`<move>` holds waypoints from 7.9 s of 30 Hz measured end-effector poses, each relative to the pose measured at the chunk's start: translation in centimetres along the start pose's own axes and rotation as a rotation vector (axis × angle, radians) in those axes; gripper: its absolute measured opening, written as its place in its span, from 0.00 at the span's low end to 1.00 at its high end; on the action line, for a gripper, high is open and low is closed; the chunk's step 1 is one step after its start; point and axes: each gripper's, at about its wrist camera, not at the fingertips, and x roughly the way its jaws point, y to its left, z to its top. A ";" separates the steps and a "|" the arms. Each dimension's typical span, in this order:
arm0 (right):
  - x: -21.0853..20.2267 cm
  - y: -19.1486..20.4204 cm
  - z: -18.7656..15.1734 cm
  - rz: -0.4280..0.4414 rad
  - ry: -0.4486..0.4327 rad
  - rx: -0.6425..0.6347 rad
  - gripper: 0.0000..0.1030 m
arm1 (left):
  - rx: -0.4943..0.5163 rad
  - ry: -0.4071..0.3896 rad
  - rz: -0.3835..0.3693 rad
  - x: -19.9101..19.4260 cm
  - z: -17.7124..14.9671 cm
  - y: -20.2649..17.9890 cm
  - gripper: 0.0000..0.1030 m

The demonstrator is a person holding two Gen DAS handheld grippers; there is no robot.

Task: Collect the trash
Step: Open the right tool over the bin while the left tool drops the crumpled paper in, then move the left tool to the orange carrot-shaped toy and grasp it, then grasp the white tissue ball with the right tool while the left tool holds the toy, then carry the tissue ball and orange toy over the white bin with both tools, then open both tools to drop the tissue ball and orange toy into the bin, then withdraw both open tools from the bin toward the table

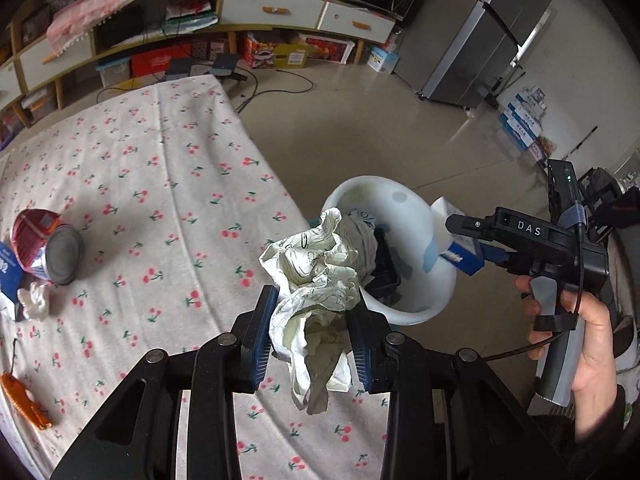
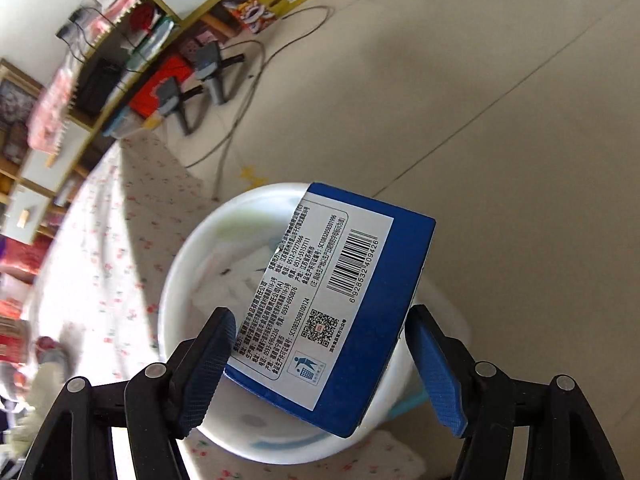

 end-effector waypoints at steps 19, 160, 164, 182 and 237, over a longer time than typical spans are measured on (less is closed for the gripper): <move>-4.1 -1.7 -1.2 -0.081 -0.063 -0.032 0.85 | 0.111 0.044 -0.064 7.7 3.3 -5.6 0.47; 3.7 28.0 -15.1 0.209 -0.053 -0.823 0.28 | -0.437 -0.038 0.164 -11.7 -11.9 25.1 0.16; 2.3 25.4 -14.1 0.198 -0.076 -0.789 0.28 | -0.396 -0.039 0.151 -11.0 -11.0 22.9 0.16; -2.1 8.7 -6.2 0.071 -0.143 -0.437 0.28 | -0.175 0.023 0.071 -4.1 -5.4 10.1 0.16; -6.5 7.5 -6.3 -0.071 -0.137 -0.281 0.77 | -0.046 -0.075 0.115 -3.5 -1.7 6.8 0.95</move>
